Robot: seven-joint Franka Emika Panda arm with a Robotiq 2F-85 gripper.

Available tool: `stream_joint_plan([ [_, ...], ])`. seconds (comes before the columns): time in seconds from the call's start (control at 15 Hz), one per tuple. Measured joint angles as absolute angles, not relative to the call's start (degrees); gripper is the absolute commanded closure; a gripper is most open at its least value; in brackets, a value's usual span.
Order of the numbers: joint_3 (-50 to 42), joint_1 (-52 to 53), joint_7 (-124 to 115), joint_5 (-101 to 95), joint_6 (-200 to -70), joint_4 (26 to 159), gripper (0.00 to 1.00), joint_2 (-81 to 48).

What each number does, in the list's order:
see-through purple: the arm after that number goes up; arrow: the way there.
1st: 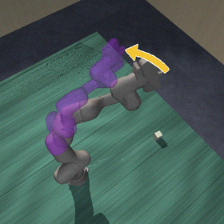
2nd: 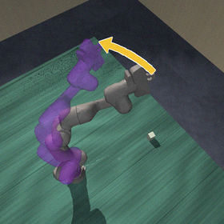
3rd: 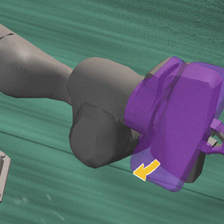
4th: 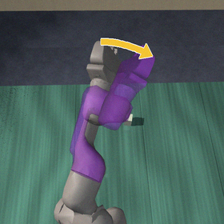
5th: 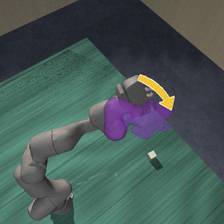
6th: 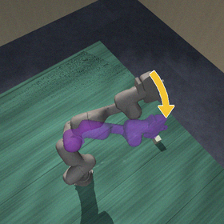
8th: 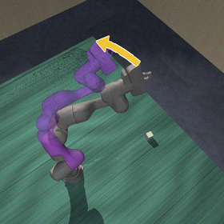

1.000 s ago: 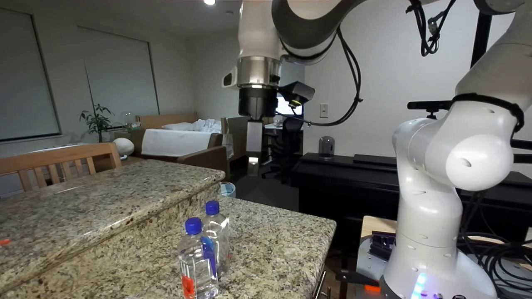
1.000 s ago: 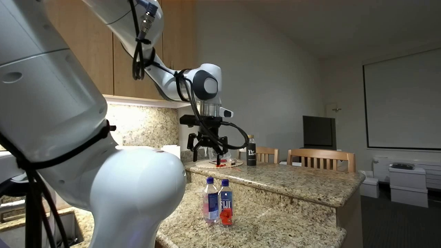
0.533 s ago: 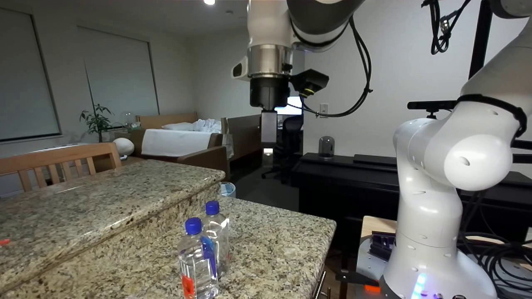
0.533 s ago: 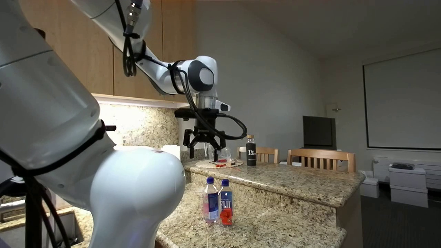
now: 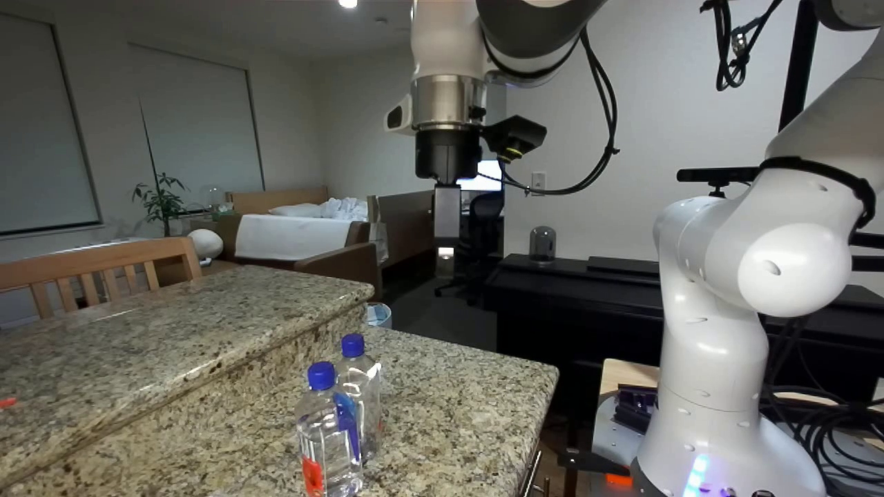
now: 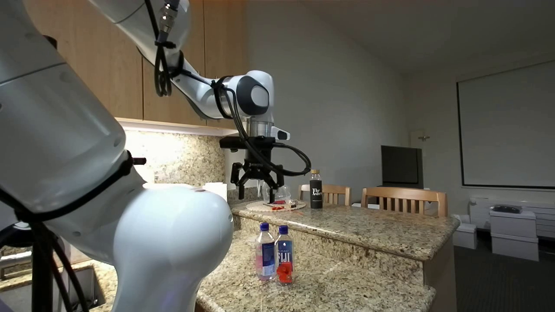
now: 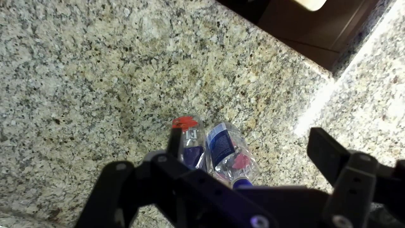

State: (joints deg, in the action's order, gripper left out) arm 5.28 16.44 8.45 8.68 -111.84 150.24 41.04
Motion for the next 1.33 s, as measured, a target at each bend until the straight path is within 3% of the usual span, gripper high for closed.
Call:
stream_joint_plan([
  [0.67,5.4,16.4,8.4,8.7,-113.0,150.3,0.0,40.9],
  [1.33,8.9,14.3,2.4,8.1,-139.8,150.7,0.0,25.6],
])
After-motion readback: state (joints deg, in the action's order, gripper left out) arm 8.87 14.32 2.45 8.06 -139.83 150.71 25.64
